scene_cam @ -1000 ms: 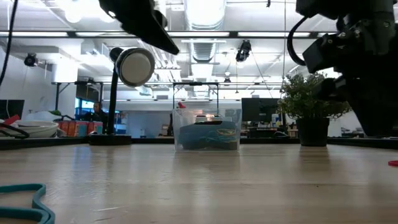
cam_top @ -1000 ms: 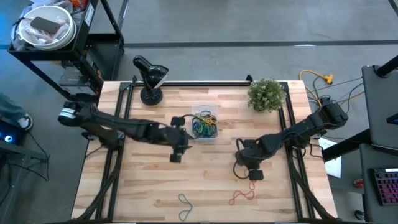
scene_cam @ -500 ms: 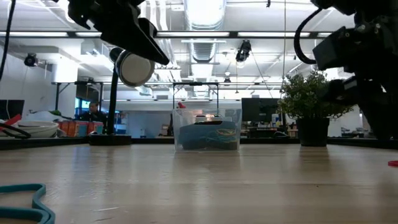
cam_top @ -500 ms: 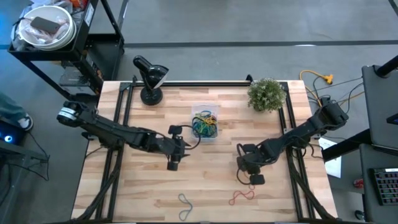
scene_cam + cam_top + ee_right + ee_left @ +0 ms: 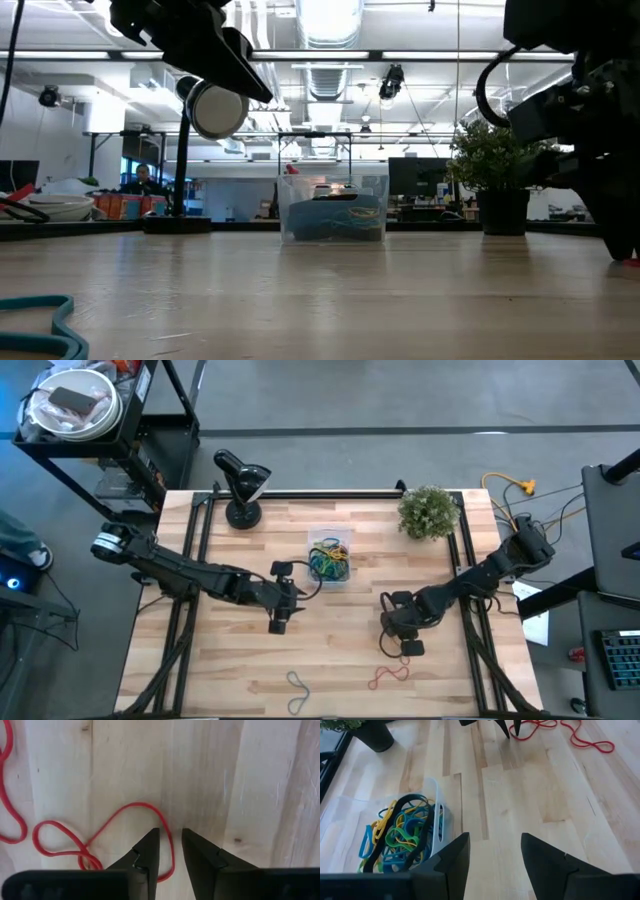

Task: Pick and place rubber bands into bin
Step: Put red rubberband into the transparent bin

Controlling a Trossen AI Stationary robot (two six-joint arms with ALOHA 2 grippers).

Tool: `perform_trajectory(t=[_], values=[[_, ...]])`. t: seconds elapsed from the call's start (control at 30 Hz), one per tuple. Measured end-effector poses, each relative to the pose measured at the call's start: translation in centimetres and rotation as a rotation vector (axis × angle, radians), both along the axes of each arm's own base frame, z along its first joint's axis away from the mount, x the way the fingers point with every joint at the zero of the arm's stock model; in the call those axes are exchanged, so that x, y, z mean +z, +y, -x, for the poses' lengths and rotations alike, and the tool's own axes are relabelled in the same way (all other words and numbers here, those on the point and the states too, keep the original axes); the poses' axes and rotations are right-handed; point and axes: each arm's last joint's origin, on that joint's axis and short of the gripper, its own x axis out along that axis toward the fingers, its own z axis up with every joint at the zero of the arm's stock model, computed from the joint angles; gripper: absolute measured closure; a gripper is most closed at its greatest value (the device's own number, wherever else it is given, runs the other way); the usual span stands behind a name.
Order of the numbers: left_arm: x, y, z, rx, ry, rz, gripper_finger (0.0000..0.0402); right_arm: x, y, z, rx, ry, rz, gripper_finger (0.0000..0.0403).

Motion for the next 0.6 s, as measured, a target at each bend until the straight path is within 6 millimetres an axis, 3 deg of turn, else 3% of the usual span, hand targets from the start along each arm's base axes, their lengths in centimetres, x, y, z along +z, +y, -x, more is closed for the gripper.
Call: perform_trajectory(t=[0.2,0.4,0.6], values=[[-0.06,0.00,0.02,0.000,0.001,0.000,0.0240,-0.27,0.16,0.24,-0.033,-0.001,0.039,0.0332],[-0.05,0.00,0.01,-0.001,0.000,0.001,0.0240,-0.66,0.56,0.63,-0.030,0.004,0.062,0.0387],[-0.16,0.01,0.06,-0.001,0.005,-0.001,0.0240,-0.09,0.79,0.40,-0.027,-0.029,0.062,0.0394]])
